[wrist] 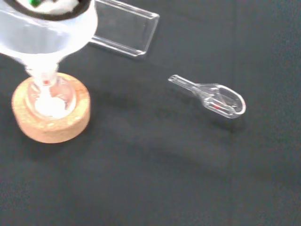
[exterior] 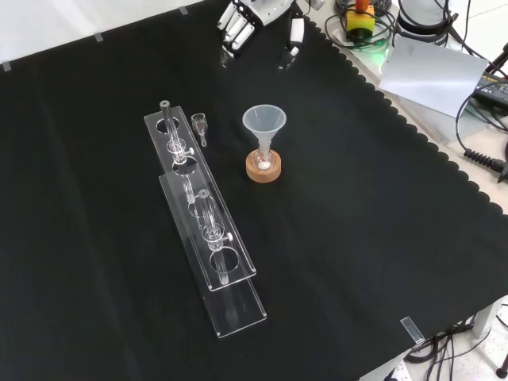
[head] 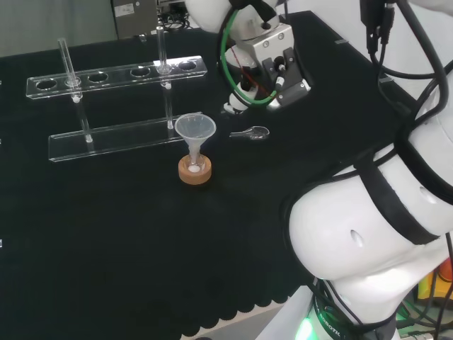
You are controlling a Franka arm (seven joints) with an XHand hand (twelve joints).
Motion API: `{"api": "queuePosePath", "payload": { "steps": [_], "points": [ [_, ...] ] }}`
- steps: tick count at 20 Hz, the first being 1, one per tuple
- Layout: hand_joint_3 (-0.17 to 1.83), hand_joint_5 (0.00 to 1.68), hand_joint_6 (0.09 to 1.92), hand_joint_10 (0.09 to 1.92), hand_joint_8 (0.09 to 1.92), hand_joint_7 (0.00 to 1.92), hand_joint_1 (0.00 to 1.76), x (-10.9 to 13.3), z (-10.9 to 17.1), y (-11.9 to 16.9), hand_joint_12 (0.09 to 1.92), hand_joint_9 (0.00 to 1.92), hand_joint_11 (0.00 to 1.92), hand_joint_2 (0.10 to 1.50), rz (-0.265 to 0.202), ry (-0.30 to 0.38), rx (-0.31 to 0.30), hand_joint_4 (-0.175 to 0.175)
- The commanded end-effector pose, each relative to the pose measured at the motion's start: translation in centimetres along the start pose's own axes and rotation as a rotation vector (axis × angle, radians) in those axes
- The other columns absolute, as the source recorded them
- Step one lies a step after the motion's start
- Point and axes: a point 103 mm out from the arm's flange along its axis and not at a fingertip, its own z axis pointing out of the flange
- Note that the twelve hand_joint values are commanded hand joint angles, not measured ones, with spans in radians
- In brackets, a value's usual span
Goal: Remove the funnel from the round-bottom flask.
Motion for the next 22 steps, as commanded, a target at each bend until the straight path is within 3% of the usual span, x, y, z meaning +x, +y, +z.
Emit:
{"api": "queuePosePath", "payload": {
  "steps": [1, 13, 22],
  "points": [
    [0.5, 0.27, 0.09, 0.63, 0.73, 0.27, 0.67, 2.7, -0.4, 0.6, 1.35, 0.57, 0.47, 0.64, -0.06, 0.005, 0.057, -0.06],
    [0.39, 0.19, 0.09, 0.84, 0.69, 0.01, 0.63, 5.1, 1.0, 2.2, 1.44, 0.21, 0.31, 0.67, -0.123, -0.042, 0.093, -0.052],
    [0.36, 0.15, 0.09, 0.92, 0.45, 0.0, 0.63, 5.1, 2.6, 3.2, 1.49, 0.02, 0.2, 0.68, -0.138, -0.034, 0.108, -0.047]
  ]
}}
